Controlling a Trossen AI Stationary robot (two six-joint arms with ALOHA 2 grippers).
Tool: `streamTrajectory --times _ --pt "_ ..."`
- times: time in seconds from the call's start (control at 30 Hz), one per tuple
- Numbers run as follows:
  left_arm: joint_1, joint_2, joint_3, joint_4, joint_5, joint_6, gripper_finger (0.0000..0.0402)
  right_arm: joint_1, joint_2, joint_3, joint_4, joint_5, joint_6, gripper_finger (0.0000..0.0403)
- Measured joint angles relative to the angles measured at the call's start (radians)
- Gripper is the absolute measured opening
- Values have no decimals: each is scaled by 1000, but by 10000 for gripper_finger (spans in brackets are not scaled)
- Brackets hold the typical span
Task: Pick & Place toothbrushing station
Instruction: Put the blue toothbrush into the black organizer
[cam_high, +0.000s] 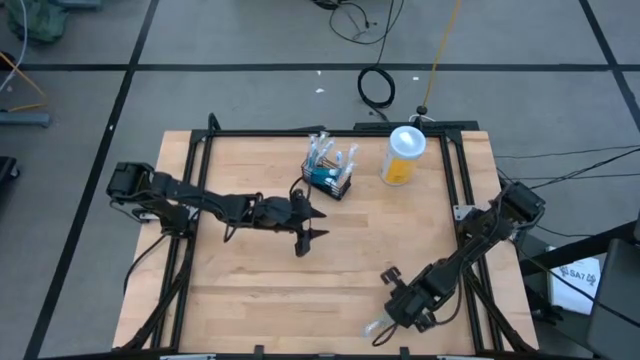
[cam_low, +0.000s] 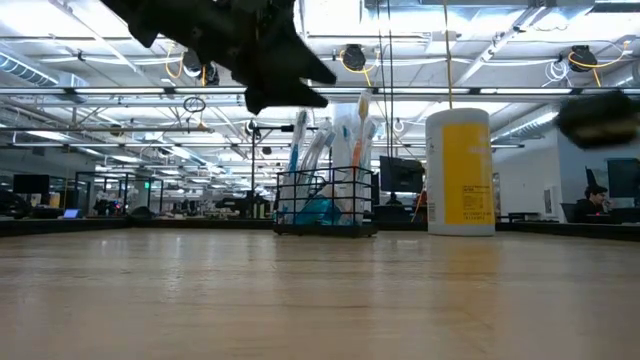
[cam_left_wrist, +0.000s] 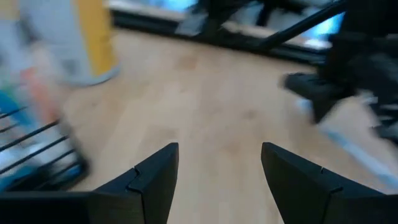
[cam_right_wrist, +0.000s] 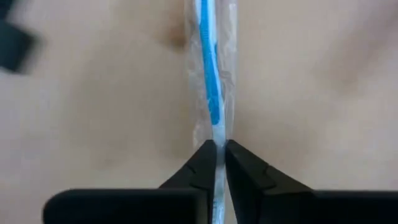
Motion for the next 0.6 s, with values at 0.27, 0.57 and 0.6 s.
streamTrajectory --times 0.27,0.57,0.6 --pt "-84 0 0 212 164 -14 237 -90 -97 1 14 229 -425 7" --pt "-142 102 0 314 108 -370 237 -195 -92 2 167 509 -1106 12" --pt "-147 131 0 326 91 -411 237 -208 -92 2 189 535 -1158 12"
